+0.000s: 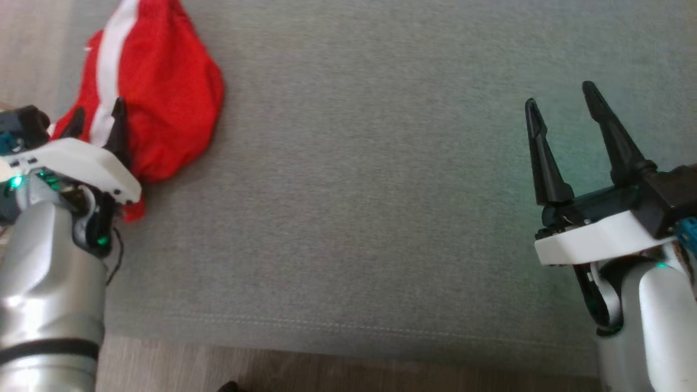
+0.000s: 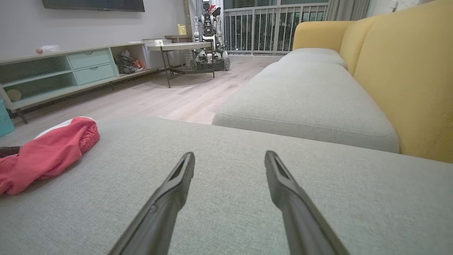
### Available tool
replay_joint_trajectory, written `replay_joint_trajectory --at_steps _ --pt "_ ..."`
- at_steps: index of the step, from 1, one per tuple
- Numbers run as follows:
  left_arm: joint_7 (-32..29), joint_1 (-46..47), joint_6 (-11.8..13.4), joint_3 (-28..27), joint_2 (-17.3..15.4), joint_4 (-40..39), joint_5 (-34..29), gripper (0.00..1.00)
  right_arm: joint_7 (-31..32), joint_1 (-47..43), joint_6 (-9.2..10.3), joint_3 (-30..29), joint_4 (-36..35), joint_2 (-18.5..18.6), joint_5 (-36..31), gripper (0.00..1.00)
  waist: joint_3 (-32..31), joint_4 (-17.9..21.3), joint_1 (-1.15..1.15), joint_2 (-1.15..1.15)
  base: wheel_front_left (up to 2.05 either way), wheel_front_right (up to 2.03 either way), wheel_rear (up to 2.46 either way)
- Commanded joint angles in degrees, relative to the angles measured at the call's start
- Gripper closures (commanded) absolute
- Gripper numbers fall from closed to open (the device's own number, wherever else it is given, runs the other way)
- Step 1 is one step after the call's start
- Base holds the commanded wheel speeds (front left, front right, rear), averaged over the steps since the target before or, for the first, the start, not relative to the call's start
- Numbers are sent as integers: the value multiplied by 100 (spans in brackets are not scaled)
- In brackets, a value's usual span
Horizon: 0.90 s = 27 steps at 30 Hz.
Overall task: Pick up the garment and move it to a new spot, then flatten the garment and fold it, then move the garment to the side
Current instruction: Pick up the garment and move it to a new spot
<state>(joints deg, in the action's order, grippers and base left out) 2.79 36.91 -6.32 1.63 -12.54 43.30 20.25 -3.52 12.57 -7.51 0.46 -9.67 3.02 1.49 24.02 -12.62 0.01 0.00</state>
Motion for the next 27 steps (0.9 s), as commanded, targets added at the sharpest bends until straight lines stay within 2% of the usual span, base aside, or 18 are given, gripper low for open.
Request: replay_joint_trajectory --at_steps 1,8,9,10,14,17,19,27 --pt "-17 263 -18 -123 -358 -10 -49 0 23 129 2 140 -251 -14 -24 0 114 140 -1 0 0 0 0" --pt "-235 711 -58 90 -507 936 -99 0 -17 124 2 118 -291 -14 6 0 193 271 -1 0 0 0 0" --pt "-209 757 -61 105 -517 1027 -98 68 -24 126 2 120 -287 -14 9 0 196 281 -1 0 0 0 0" --pt "-137 798 -50 115 -534 1098 -112 100 -33 128 2 117 -280 -14 14 0 194 288 -1 0 0 0 0" --pt "298 911 27 104 -561 1174 -145 100 -75 135 2 104 -231 -14 45 0 132 302 -1 0 0 0 0" --pt "946 975 90 44 -526 1057 -126 100 -157 109 2 101 -92 -14 111 0 -92 304 -1 0 0 0 0" --pt "1039 981 89 17 -500 971 -104 100 -181 101 2 101 -50 -14 130 0 -168 303 -1 0 0 0 0" --pt "1216 574 51 -188 -208 -647 95 100 -455 32 2 86 362 -14 417 0 -998 445 -1 0 0 0 0"
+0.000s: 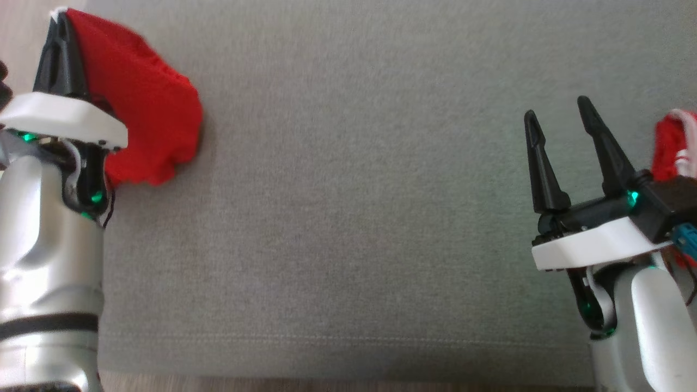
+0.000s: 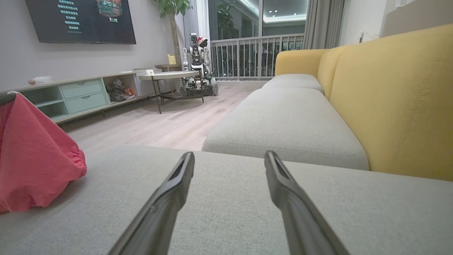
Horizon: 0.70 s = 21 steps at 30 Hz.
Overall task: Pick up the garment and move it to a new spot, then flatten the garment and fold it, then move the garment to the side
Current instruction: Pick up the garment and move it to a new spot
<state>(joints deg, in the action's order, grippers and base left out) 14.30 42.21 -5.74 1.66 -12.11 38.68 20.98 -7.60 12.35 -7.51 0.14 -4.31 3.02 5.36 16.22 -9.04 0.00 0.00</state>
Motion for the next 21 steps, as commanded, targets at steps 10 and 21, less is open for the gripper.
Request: replay_joint_trajectory --at_steps 10,21 --pt "-826 -672 268 -179 36 -2520 369 100 -286 0 2 156 103 -14 299 0 -708 538 0 0 0 0 0" --pt "-1671 -1175 646 921 768 -3741 347 100 -470 143 2 229 173 -14 489 0 -578 1331 0 0 0 0 0"
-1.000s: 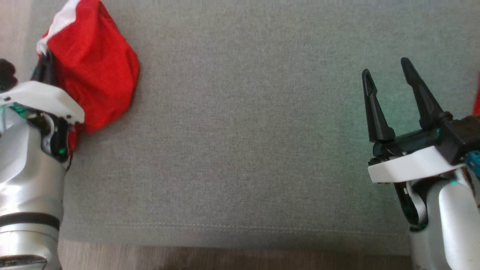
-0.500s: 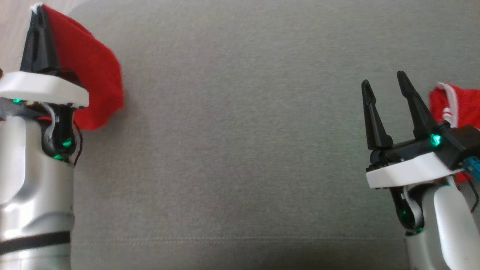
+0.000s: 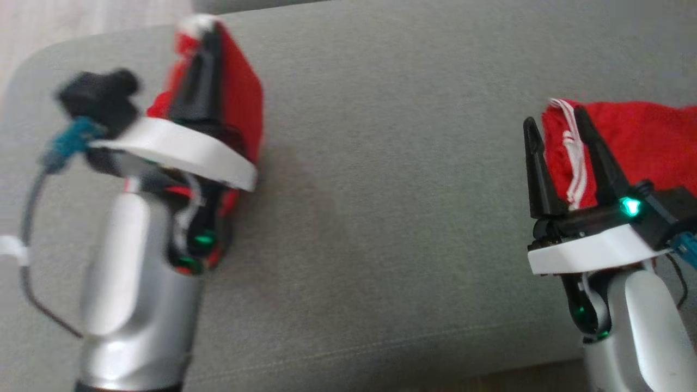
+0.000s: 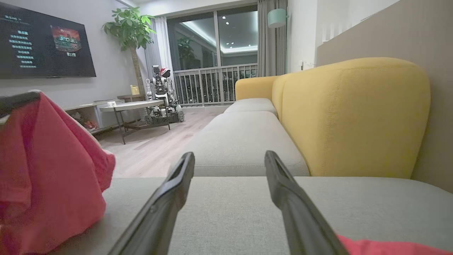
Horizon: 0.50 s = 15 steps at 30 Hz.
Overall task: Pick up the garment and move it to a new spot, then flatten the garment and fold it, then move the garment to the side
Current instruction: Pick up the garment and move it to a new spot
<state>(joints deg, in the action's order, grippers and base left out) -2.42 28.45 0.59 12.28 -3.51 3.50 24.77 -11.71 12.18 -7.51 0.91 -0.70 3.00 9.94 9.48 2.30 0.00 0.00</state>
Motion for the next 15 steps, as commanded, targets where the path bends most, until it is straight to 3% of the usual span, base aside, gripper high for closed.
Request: replay_joint_trajectory --at_steps 1,9,15 --pt "22 205 41 16 -42 -198 -11 100 -74 184 2 156 -200 -13 41 0 131 282 0 0 0 0 0" --pt "544 511 549 1225 59 332 520 100 -163 332 2 226 -289 -13 176 0 367 973 0 0 0 0 0" --pt "1284 1110 1150 2159 62 941 1191 100 -240 349 2 308 -285 -13 341 0 481 1460 0 0 0 0 0"
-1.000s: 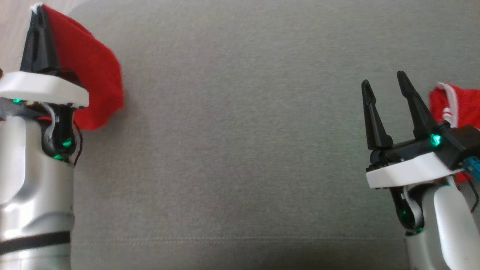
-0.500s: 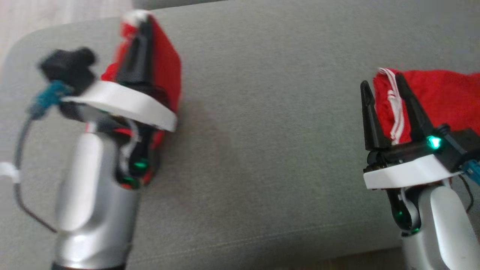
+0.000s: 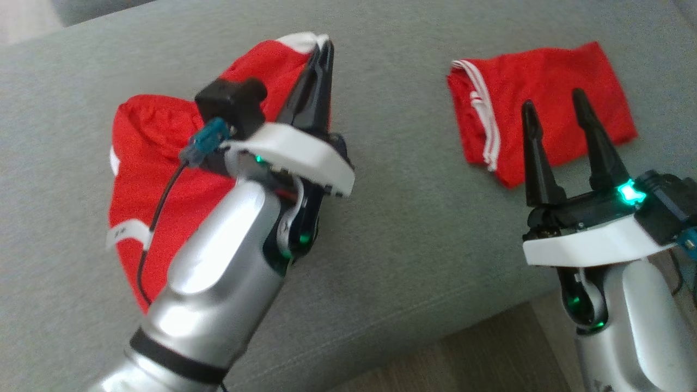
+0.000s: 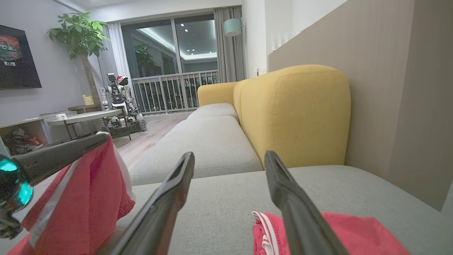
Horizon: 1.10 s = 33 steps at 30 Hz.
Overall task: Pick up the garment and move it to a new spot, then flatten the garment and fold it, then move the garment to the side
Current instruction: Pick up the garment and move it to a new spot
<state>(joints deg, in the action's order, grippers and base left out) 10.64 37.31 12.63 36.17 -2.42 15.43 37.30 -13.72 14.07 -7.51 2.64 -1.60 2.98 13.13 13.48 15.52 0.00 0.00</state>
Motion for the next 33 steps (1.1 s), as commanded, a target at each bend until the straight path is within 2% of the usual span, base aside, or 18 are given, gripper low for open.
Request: replay_joint_trajectory --at_steps 1,6,7,8,14,17,22,29,33 --pt "83 347 46 -148 -47 -153 53 100 -50 160 2 160 -182 -11 43 0 91 199 0 0 0 0 0" --pt "390 961 414 82 -46 233 549 99 -92 164 2 280 -119 -11 124 0 156 408 0 0 0 0 0" --pt "410 1049 449 126 -46 296 641 56 -98 165 2 288 -108 -11 136 0 171 424 0 0 0 0 0" --pt "420 1124 459 204 -46 373 708 0 -103 164 2 290 -96 -11 146 0 185 435 0 0 0 0 0" --pt "433 1342 120 949 -46 885 1042 0 -119 163 2 267 -43 -11 149 0 220 272 0 0 0 0 0" --pt "434 1372 53 949 -46 1082 1027 0 -123 170 2 224 -21 -11 109 0 150 75 0 0 0 0 0" --pt "435 1189 15 324 -135 976 615 0 -125 139 2 128 -1 -11 -12 0 -71 -376 0 0 0 0 0" --pt "435 225 -83 -668 -699 236 -150 0 -3 -128 2 94 67 -11 -287 0 -482 -1090 0 0 0 0 0" --pt "435 -661 -363 -1020 -999 -289 -438 0 79 -372 2 72 125 -11 -347 0 -682 -1372 0 0 0 0 0"
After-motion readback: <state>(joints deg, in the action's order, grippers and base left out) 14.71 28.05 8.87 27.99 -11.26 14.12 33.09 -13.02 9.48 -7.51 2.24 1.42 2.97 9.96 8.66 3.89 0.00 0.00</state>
